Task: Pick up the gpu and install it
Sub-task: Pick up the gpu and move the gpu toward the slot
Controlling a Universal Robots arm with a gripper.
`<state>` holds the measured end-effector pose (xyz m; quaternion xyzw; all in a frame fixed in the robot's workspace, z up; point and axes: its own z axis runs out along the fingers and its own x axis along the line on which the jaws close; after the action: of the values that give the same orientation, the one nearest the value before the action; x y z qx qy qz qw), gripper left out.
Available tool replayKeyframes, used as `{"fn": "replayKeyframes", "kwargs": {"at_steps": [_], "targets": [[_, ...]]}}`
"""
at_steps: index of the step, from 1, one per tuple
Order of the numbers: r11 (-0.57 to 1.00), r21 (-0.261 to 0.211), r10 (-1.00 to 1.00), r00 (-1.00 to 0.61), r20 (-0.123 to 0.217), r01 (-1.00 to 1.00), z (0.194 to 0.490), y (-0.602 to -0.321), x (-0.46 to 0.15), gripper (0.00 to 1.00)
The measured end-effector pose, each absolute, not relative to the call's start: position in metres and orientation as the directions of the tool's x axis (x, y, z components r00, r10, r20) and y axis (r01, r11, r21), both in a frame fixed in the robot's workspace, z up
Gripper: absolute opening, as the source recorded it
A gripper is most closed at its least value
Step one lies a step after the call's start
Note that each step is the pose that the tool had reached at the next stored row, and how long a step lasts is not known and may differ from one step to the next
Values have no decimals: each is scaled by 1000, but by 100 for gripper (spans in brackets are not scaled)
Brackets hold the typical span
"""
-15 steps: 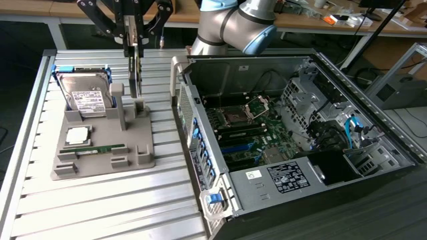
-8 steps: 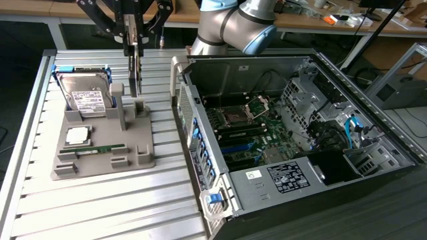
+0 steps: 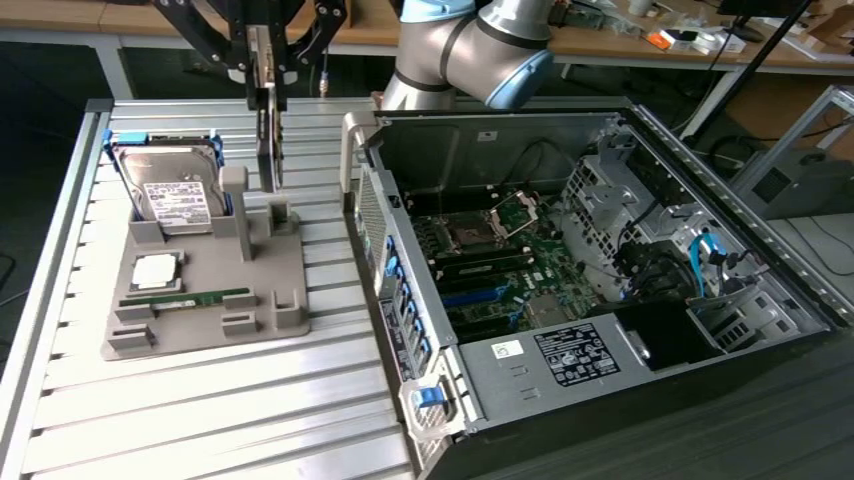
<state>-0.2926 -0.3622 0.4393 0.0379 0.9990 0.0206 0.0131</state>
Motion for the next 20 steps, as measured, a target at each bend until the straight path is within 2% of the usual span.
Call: {"fn": "replayKeyframes", "kwargs": {"at_steps": [20], "targets": [[996,42,76,-997,-25,75,445,-362,-293,27]]}}
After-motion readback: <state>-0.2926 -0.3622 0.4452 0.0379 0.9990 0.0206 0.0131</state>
